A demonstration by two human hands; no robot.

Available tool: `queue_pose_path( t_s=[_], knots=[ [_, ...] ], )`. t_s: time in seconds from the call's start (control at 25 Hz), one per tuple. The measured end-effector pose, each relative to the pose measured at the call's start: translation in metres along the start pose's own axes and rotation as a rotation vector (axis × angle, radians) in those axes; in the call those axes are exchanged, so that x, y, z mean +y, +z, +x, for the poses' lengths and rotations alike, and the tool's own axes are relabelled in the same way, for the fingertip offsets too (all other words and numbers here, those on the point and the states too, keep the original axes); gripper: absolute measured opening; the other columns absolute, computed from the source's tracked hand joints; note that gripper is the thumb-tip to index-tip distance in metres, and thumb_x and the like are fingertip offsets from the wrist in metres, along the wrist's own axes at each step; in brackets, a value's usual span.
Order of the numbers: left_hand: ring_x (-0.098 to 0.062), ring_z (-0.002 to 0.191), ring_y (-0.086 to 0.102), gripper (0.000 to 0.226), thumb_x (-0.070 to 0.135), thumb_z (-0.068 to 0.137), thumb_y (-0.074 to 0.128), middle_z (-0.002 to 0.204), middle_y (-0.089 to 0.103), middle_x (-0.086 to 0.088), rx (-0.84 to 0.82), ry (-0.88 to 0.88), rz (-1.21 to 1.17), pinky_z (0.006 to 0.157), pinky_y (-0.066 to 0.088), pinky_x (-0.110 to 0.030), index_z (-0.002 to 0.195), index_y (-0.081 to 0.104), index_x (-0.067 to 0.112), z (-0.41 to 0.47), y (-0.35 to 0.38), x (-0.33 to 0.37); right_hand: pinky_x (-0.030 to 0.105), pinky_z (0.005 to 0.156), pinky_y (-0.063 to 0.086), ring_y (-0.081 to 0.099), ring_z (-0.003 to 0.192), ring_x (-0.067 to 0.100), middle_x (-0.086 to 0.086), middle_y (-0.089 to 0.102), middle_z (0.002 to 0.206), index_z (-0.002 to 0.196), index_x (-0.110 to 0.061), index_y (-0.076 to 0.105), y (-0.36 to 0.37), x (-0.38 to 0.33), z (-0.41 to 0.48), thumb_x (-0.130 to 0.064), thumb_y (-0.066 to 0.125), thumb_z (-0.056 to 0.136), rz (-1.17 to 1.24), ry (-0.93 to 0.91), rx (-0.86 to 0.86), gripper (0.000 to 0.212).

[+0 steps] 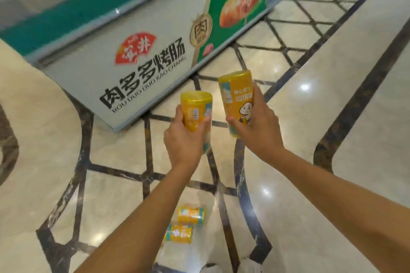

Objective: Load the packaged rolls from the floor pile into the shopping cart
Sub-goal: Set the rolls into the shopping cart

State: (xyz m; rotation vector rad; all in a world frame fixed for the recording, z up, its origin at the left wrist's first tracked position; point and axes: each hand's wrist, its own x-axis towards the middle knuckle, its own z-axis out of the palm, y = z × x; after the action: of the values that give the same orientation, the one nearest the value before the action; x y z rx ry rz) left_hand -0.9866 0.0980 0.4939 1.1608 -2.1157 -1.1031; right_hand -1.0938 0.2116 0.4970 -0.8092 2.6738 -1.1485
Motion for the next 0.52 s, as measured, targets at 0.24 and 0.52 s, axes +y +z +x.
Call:
queue_pose_path(
  t_s=[0.24,0.52],
  knots=[
    [0.013,0.067,0.056,0.026,0.049,0.081,0.066,0.073,0.06,0.022,-0.041,0.276,-0.227,0.06,0.042,-0.01,0.099,0.06,0.031,0.001,-0.051,0.224,0.043,0.087,0.052,0.058,0.11,0.023,0.003,0.058,0.125,0.147,-0.021,0.022,-0.197,-0.091,0.024,-0.036,0.072,0.08,0.059,-0.081,0.29,0.085],
    [-0.001,0.075,0.063,0.022,0.044,0.08,0.071,0.078,0.063,0.018,-0.289,0.563,-0.389,0.068,0.051,-0.024,0.094,0.06,0.03,-0.055,-0.047,0.394,0.041,0.091,0.05,0.057,0.114,0.024,0.003,0.054,0.131,0.15,-0.019,0.017,-0.362,-0.107,-0.039,-0.038,0.072,0.081,-0.081,0.032,0.625,0.091]
  ],
)
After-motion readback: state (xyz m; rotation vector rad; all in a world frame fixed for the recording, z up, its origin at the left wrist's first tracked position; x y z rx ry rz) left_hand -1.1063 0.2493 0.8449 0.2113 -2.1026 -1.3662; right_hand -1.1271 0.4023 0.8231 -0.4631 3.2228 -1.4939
